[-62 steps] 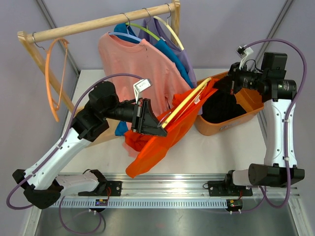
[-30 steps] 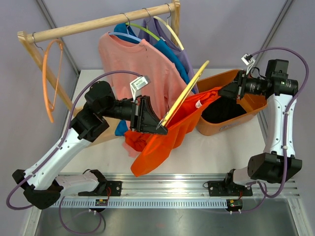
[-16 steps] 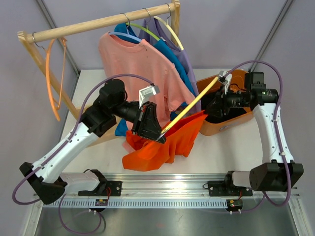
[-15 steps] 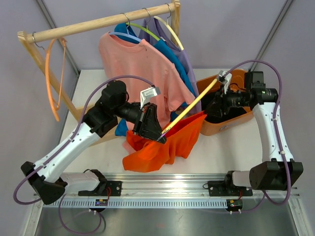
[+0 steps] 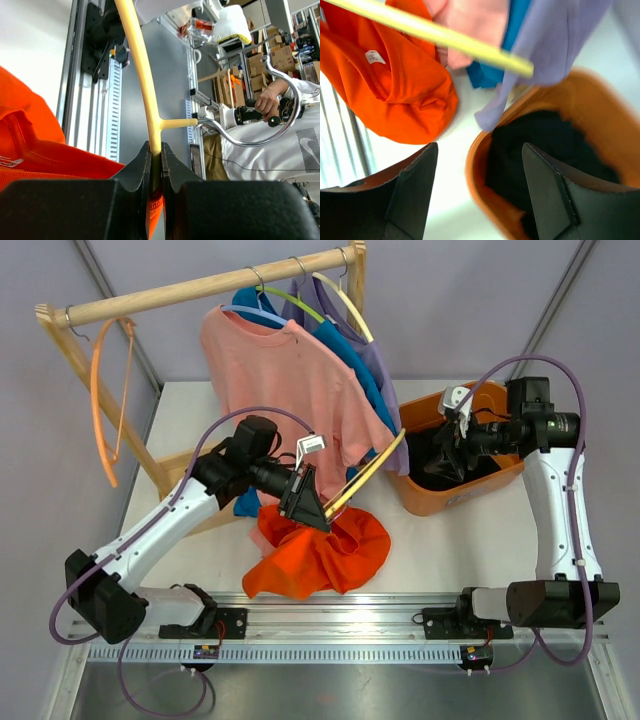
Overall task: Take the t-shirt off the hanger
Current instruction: Remove the tshirt from the hanger
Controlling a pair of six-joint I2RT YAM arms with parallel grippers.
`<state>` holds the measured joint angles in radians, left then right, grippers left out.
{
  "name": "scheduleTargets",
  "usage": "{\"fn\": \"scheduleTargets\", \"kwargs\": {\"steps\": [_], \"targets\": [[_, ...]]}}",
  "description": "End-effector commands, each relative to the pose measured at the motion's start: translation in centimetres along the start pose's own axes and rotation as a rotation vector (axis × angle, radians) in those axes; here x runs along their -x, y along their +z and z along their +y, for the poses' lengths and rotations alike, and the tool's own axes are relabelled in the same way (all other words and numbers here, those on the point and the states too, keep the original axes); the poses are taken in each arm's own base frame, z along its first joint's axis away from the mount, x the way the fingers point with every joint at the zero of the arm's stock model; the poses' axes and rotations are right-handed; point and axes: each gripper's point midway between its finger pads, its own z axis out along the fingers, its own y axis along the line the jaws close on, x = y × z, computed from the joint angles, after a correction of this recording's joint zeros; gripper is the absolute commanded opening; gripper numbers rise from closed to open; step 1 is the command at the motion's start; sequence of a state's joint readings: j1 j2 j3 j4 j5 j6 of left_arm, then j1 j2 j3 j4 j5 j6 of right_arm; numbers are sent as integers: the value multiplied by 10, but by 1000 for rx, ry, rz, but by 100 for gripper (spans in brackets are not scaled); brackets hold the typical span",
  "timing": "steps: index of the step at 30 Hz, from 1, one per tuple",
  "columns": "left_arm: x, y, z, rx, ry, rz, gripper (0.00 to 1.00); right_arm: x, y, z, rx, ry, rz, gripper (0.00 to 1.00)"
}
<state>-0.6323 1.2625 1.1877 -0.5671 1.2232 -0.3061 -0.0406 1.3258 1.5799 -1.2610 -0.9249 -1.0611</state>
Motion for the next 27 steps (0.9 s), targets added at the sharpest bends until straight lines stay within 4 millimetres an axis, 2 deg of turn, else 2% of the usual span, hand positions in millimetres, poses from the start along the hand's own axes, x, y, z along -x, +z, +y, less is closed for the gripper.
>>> {"fn": "scheduleTargets", "kwargs": {"steps": [1, 2, 4, 7, 8, 10, 11, 12, 16, 23, 24, 27], "targets": [[0, -3, 5, 16, 58, 25, 0, 24, -14, 68, 221, -166, -97, 76], [-1, -2, 8, 10, 51, 34, 0, 26, -14, 71, 225, -208, -109, 77], [-2, -1, 9, 4, 39, 45, 0, 35, -4, 96, 314, -310, -130, 79], [1, -1, 7, -7, 27, 61, 0, 47, 3, 113, 386, -410, -145, 82], [1, -1, 8, -19, 25, 68, 0, 52, 8, 126, 441, -439, -146, 82], [2, -1, 6, -36, 12, 72, 0, 59, 16, 130, 477, -475, -142, 83], [2, -1, 5, -46, 9, 73, 0, 59, 22, 138, 513, -486, -125, 83], [5, 0, 4, -55, 20, 68, 0, 62, 30, 134, 508, -513, -127, 83], [8, -1, -3, -78, 23, 56, 0, 59, 57, 139, 543, -585, -72, 79], [12, -4, -11, -90, 48, 35, 0, 40, 84, 143, 592, -617, 21, 56], [14, -4, -12, -94, 51, 30, 0, 43, 88, 140, 569, -637, 14, 47], [19, -7, -13, -87, 60, 14, 0, 45, 93, 134, 544, -632, 35, 32]]}}
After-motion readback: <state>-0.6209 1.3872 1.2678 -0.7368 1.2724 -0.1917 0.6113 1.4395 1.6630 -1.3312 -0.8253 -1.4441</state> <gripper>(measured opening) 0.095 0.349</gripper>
